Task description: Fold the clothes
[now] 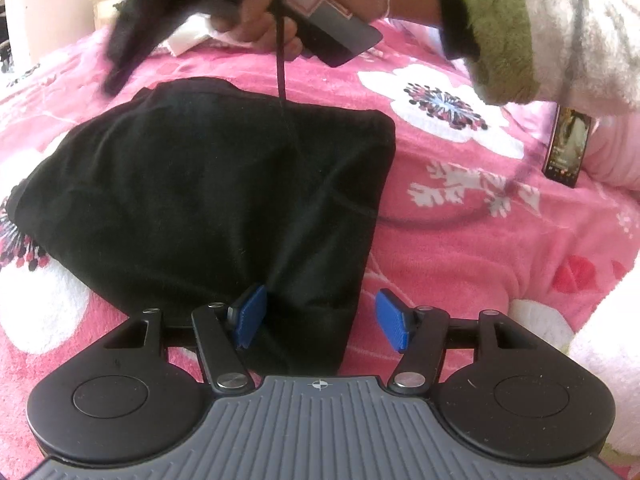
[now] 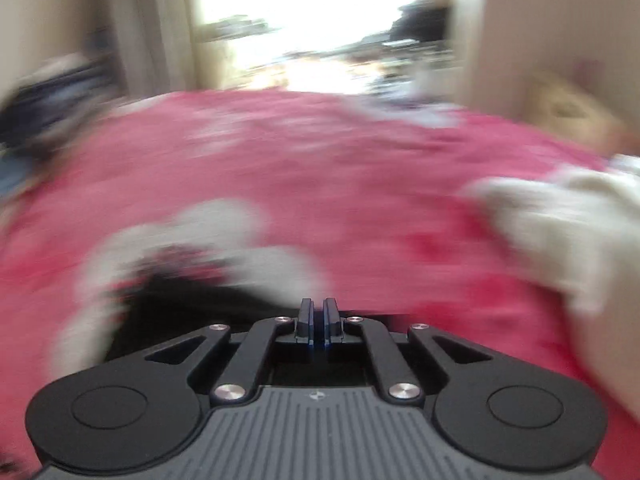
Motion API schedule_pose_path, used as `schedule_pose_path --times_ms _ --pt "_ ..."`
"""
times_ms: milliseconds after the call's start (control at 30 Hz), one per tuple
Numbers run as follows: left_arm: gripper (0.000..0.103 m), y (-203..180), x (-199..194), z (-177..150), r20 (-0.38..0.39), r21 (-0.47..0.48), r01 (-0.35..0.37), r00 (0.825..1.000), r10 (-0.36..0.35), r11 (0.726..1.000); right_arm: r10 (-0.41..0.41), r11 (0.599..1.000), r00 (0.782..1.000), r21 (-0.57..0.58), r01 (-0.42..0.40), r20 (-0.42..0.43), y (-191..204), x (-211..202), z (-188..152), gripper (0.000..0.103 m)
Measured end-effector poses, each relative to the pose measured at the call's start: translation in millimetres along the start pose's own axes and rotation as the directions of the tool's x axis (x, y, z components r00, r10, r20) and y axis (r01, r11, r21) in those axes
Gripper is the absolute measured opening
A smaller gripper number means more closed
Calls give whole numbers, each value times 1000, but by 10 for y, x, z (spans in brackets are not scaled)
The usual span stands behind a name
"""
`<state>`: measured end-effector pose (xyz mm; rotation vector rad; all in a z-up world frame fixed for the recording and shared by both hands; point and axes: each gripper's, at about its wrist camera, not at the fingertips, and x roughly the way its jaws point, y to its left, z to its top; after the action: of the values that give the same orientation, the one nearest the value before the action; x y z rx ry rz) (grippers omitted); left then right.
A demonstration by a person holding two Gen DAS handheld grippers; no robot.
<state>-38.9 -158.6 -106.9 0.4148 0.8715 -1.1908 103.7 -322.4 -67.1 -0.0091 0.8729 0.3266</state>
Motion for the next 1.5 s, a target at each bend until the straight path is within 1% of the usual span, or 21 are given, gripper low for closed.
schedule_pose_path --times_ms 67,133,167,267,333,400,467,533,600,633,700,767,833,900,967,1000,1067,1100,1167,1300,1500 --pt "61 -12 5 -4 1 9 -3 1000 3 1000 104 994 993 39 -102 -62 52 312 70 5" --pt "61 -34 9 -14 2 23 -12 1000 12 1000 47 998 995 50 -43 -86 41 632 118 0" --pt "61 -46 11 -19 3 30 -16 1000 16 999 17 997 998 74 -13 -60 -13 703 153 0" --pt "61 -54 10 -16 2 30 -20 1000 20 999 -16 993 1000 121 16 -1 -60 586 316 7" --pt "61 -48 12 -14 3 25 -18 1000 18 1000 90 993 996 79 -88 -20 61 497 358 8" --pt "61 -43 14 -11 3 20 -16 1000 16 1000 200 980 974 18 -199 -103 266 528 355 8" --pt "62 -37 16 -9 4 15 -14 1000 14 1000 203 974 961 -59 -218 -188 485 728 323 8" --pt "62 -32 18 -6 4 10 -13 1000 13 1000 140 979 975 -125 -163 -171 549 896 329 3" --pt "62 -55 21 -13 6 17 -17 1000 17 1000 -7 998 996 -70 1 -91 374 928 445 10" --pt "62 -60 19 -13 5 17 -19 1000 18 1000 -89 996 995 -32 87 -55 278 939 506 10" --pt "62 -42 9 -4 3 5 -15 1000 15 1000 -5 996 999 89 8 -37 57 805 598 10" --pt "62 -21 3 3 2 -9 -10 1000 10 1000 123 990 991 83 -118 -58 120 646 591 12" --pt "62 -31 17 6 1 -7 -10 1000 11 1000 202 978 972 -24 -206 -123 351 619 535 15" --pt "62 -44 31 9 0 -2 -12 1000 12 1000 287 939 929 -123 -321 -233 634 681 431 15" --pt "62 -58 25 5 -1 13 -18 1000 19 1000 226 935 938 -213 -284 -262 793 792 323 11" --pt "62 -64 21 6 -2 17 -22 1000 22 1000 179 947 954 -221 -234 -241 760 837 304 0" --pt "62 -78 17 13 -5 24 -28 1000 28 999 106 989 982 -85 -121 -159 474 771 356 0" --pt "62 -84 15 16 -6 25 -30 1000 30 999 44 999 993 -9 -45 -112 301 641 383 8" --pt "62 -95 10 22 -7 26 -35 999 36 999 -92 983 995 154 96 -33 -45 381 438 8" --pt "62 -120 23 30 -9 42 -45 999 45 998 -132 977 991 172 127 21 -234 -363 173 13" --pt "62 -131 29 34 -15 61 -63 998 64 996 -5 967 997 254 24 -78 -175 -1000 -798 14"
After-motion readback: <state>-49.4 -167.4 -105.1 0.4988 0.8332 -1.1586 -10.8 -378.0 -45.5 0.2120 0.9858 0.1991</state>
